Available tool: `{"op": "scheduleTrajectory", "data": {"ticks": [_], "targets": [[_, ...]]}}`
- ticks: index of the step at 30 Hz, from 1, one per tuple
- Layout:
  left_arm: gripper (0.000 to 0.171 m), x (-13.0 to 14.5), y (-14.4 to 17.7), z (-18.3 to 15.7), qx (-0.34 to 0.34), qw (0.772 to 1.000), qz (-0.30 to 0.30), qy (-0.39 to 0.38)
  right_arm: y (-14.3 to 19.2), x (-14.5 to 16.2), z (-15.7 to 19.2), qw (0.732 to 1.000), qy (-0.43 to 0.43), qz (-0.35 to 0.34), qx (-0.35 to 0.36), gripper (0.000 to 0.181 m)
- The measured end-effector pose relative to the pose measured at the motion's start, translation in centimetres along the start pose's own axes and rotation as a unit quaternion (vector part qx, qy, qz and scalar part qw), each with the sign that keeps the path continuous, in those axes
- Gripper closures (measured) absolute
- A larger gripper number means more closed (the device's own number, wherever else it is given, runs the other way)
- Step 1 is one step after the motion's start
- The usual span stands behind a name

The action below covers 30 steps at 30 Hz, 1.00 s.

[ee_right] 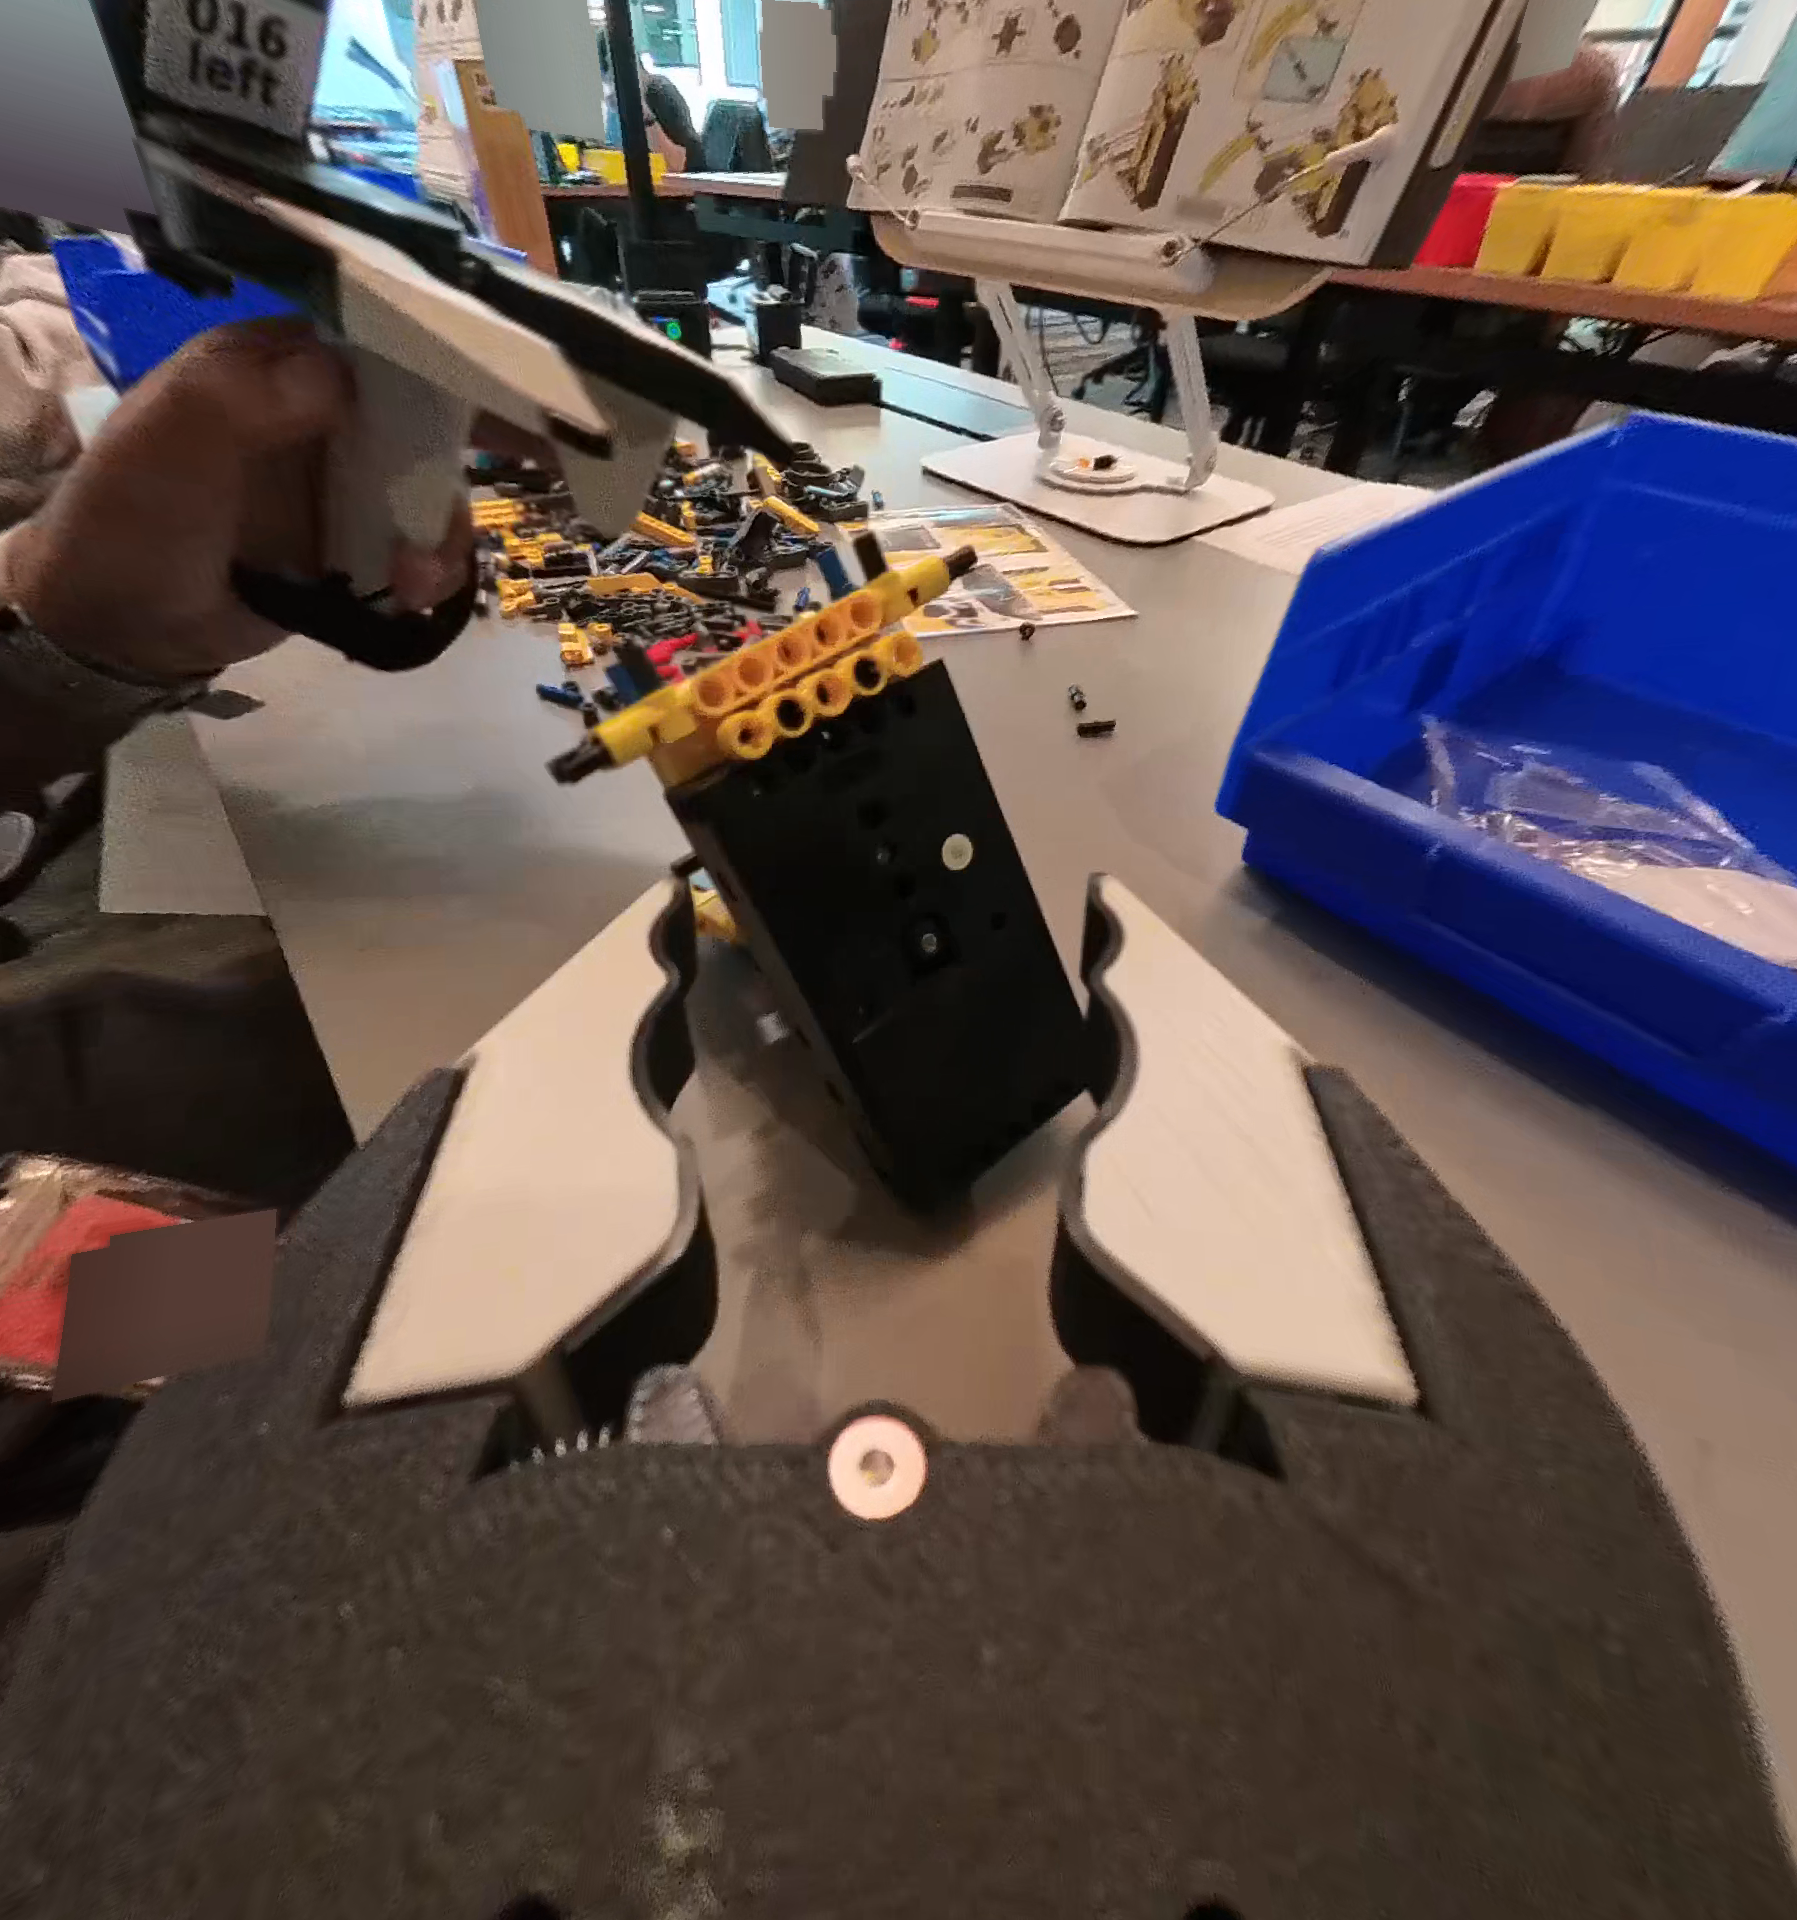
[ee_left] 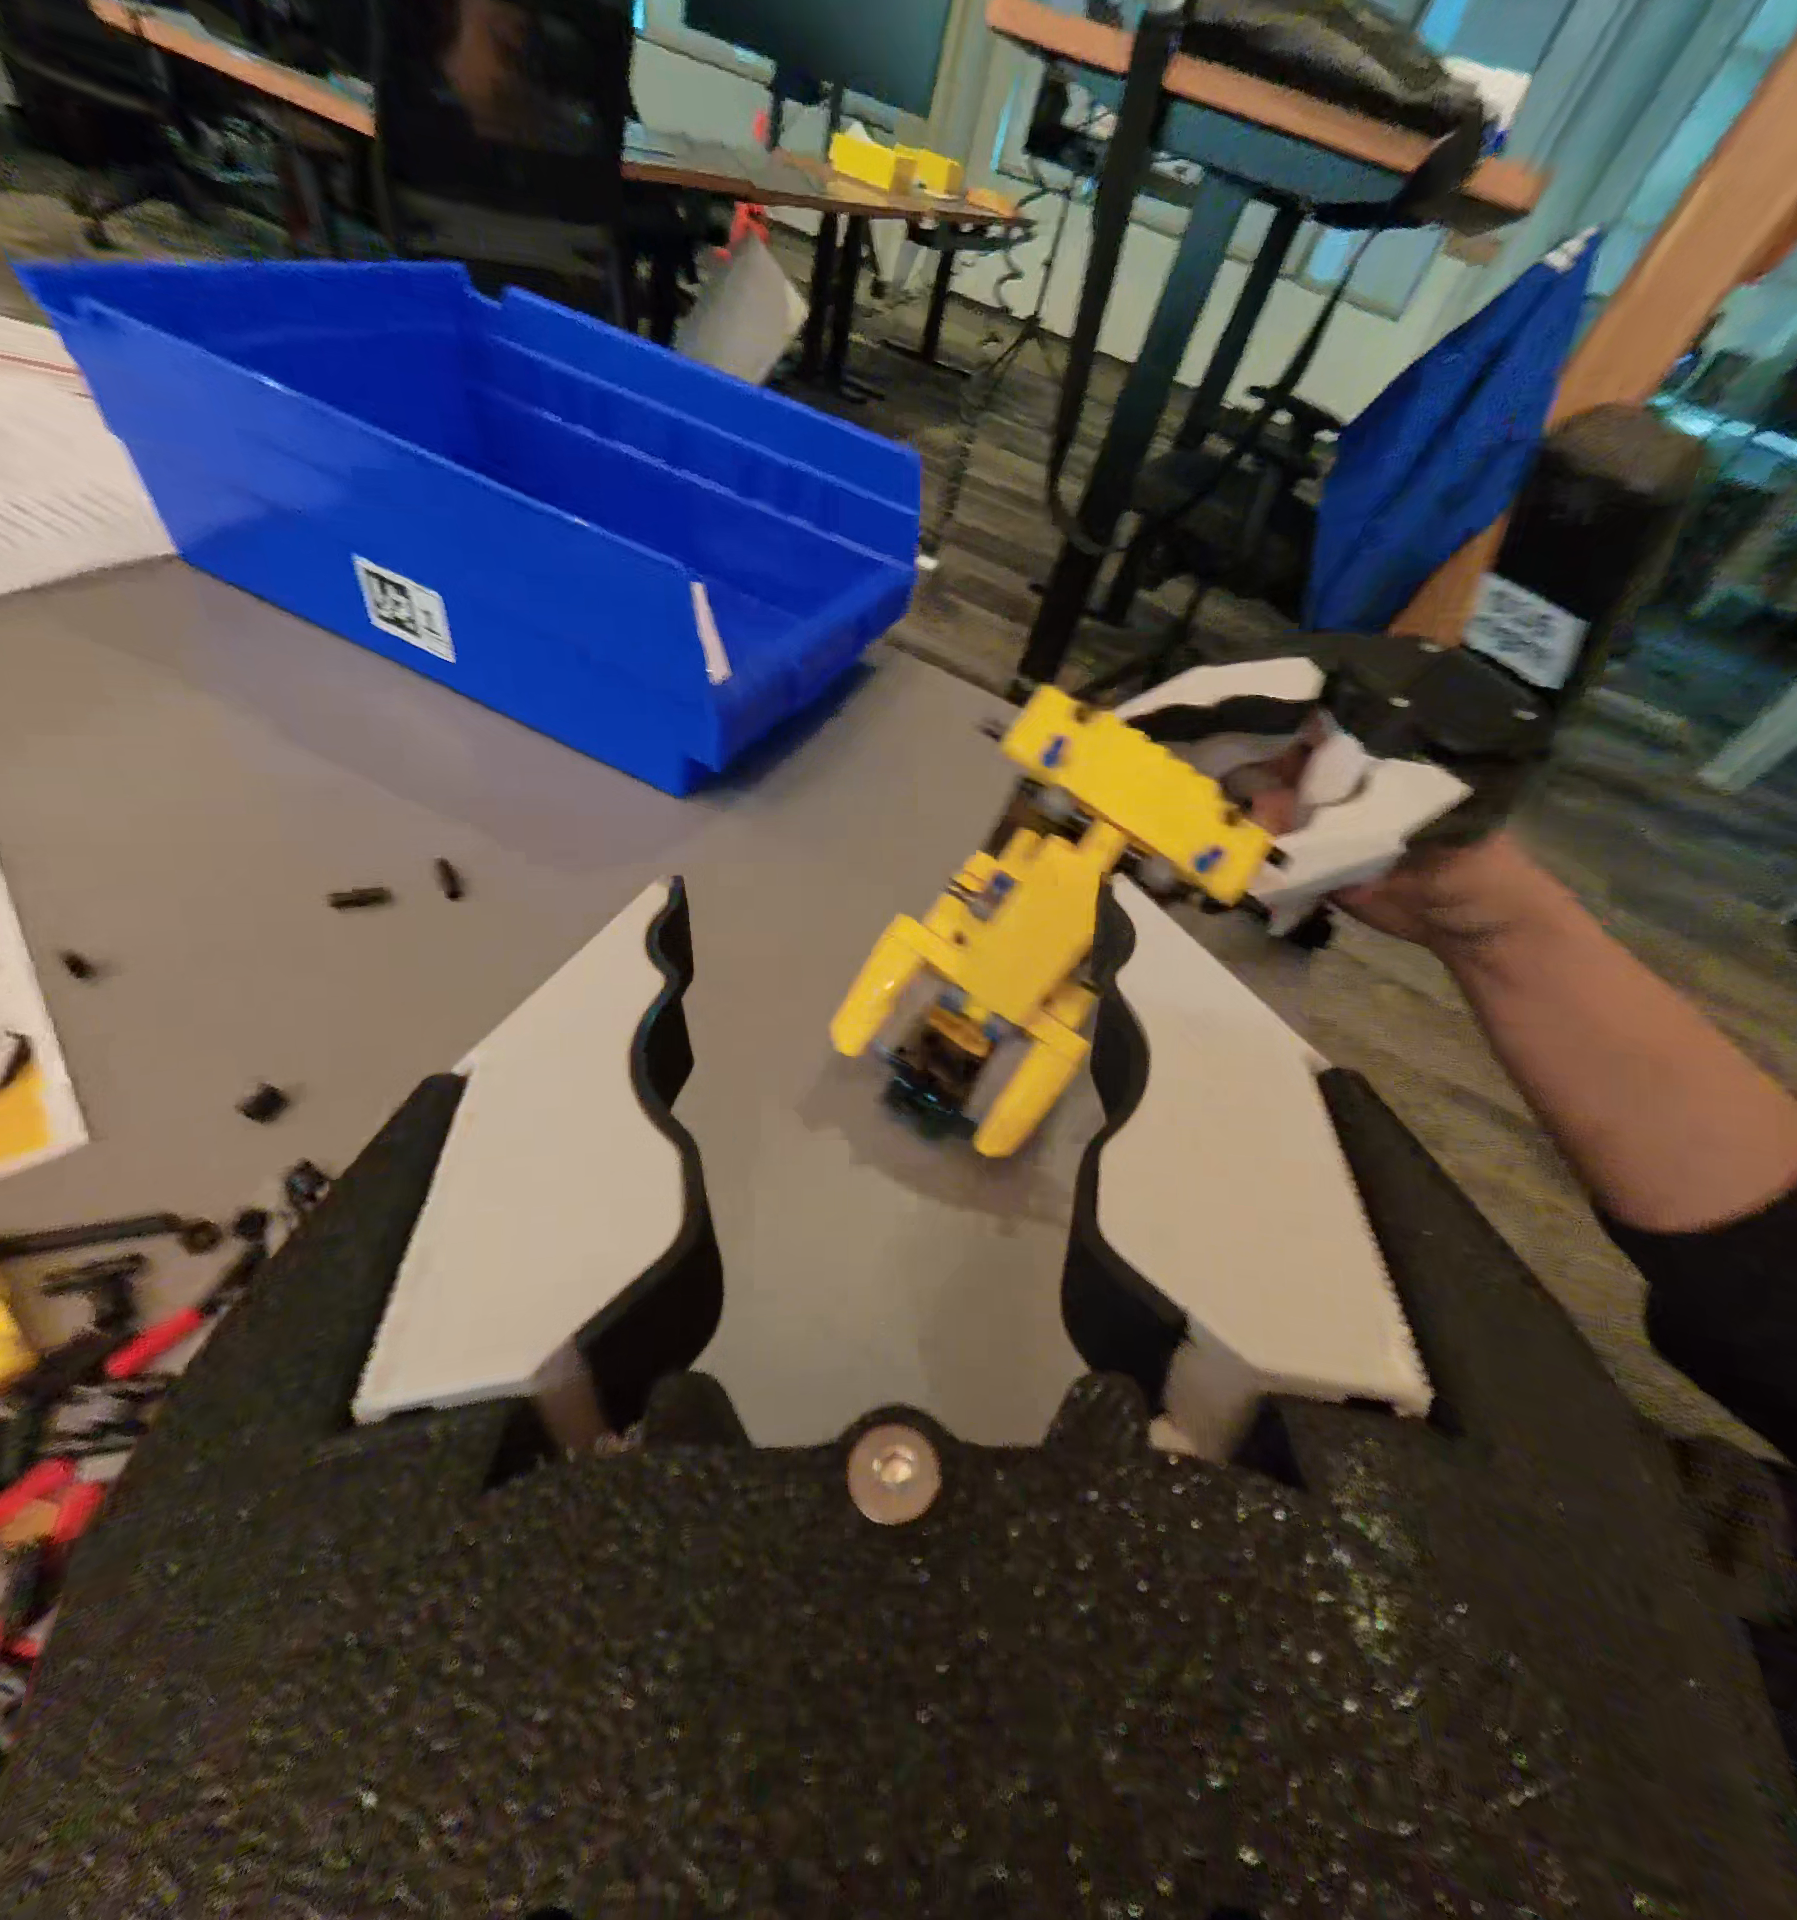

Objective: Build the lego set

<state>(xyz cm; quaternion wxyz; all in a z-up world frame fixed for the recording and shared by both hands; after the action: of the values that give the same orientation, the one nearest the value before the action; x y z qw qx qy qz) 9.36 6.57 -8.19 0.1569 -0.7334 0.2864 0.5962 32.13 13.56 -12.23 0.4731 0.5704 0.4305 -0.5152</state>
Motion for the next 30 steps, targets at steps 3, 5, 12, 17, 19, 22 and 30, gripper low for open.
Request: {"op": "scheduleTrajectory", "data": {"ticks": [3,5,12,17,19,22,30], "targets": [[0.095,-0.5,-1.3,1.4,-0.012,1.000,0.004,-0.013,0.0,0.0,0.3,1.000,0.014,-0.002,0.012,0.107],[0.095,-0.3,-1.8,1.9,-0.011,1.000,-0.002,-0.020,0.3,-0.1,0.3,1.000,0.014,-0.006,0.016,0.107],[0.096,1.4,-1.2,4.6,-0.071,0.993,0.050,-0.078,2.6,-0.8,-1.8,0.992,-0.050,-0.089,0.081,0.120],[0.097,2.5,-1.5,5.4,-0.099,0.989,0.033,-0.102,1.2,0.2,-2.8,0.983,-0.018,-0.007,0.181,0.129],[0.097,2.6,-1.2,5.5,-0.120,0.985,0.027,-0.120,0.3,0.5,-2.5,0.978,0.027,0.028,0.203,0.137],[0.097,2.4,-1.0,4.8,-0.103,0.983,0.002,-0.149,-0.3,0.5,-2.3,0.975,0.073,0.033,0.210,0.144],[0.097,1.1,0.4,3.8,-0.042,0.992,-0.062,-0.102,2.6,-1.1,-3.3,0.968,0.011,-0.100,0.232,0.144]]}}
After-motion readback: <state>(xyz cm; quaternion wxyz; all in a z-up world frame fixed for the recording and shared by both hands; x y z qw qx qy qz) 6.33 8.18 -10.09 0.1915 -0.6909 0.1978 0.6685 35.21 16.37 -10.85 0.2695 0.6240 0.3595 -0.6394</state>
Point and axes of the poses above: each gripper's, where its closed fingertips meet, y back along the fingers, x out of its underside, z = x × y across the jaws, the point moved 7 cm from there along y, back along the fingers, and after that the axes turned 7 degrees about -z, right-handed, at the moved point
